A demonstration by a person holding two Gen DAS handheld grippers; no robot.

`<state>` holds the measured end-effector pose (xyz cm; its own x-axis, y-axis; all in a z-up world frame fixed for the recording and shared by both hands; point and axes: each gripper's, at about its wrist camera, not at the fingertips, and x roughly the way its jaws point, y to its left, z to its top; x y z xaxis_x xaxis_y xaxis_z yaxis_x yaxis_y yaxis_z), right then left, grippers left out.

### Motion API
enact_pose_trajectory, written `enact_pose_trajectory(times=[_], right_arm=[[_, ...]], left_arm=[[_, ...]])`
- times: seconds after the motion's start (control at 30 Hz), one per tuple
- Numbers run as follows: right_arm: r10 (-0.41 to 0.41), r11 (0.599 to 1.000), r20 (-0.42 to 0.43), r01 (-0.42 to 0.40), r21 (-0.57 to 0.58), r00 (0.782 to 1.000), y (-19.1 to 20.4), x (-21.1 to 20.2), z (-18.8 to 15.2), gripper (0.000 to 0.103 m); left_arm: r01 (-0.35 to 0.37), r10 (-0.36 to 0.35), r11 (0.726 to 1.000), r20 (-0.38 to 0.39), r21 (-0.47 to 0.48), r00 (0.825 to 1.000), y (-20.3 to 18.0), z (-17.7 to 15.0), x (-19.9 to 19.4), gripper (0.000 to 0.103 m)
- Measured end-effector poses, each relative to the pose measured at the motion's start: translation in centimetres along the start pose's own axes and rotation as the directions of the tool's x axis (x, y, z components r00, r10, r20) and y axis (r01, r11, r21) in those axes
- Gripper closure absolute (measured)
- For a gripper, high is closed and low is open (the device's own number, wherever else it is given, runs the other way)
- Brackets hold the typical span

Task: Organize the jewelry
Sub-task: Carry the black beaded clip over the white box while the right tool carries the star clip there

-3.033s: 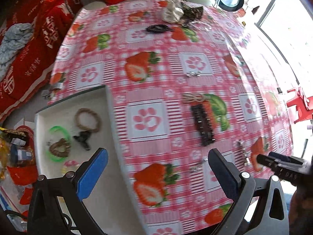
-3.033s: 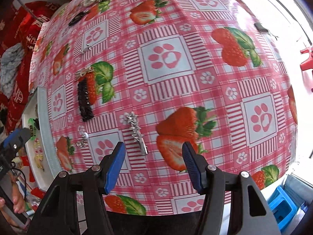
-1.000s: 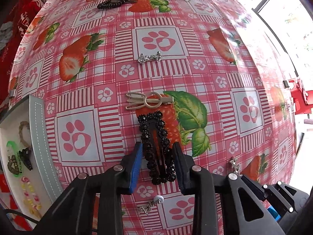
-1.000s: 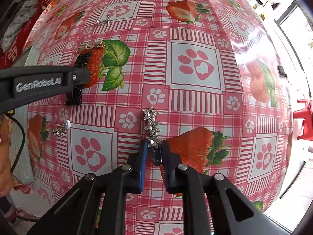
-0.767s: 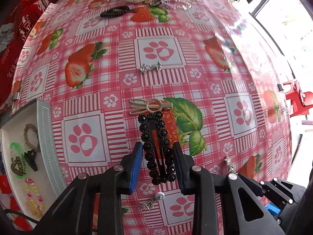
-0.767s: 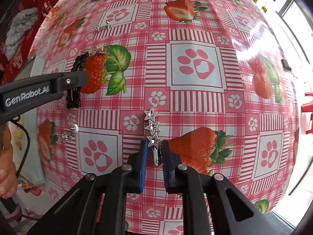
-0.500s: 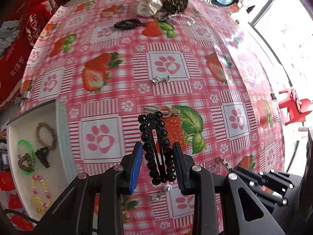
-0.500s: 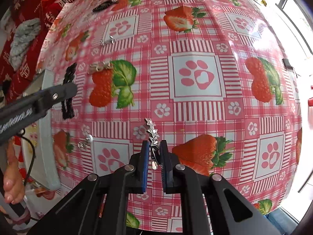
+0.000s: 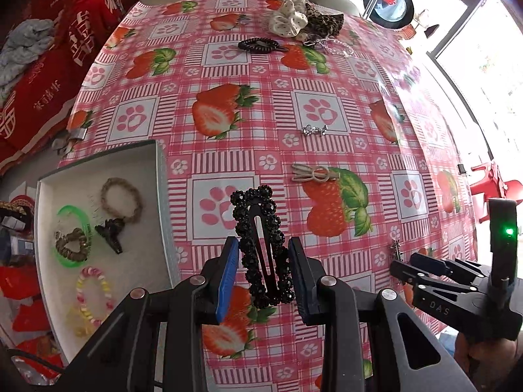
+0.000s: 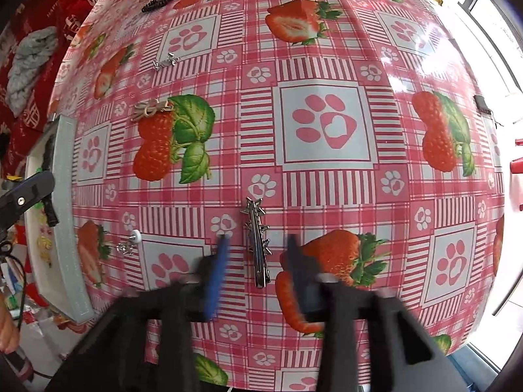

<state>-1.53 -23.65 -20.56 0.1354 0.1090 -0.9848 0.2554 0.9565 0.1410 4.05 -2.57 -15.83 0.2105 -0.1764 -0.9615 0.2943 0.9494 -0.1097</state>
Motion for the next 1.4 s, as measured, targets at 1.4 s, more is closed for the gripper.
enact_pose_trajectory(times=[1.4], right_arm=[[0.235, 0.858, -0.040, -0.227, -0.462, 0.971, 23.0, -2.7, 2.6, 0.090]], left_arm=[[-0.137, 0.127, 0.943, -0.052, -0.305, 0.991, 13.8, -11.5, -3.1, 0.065]])
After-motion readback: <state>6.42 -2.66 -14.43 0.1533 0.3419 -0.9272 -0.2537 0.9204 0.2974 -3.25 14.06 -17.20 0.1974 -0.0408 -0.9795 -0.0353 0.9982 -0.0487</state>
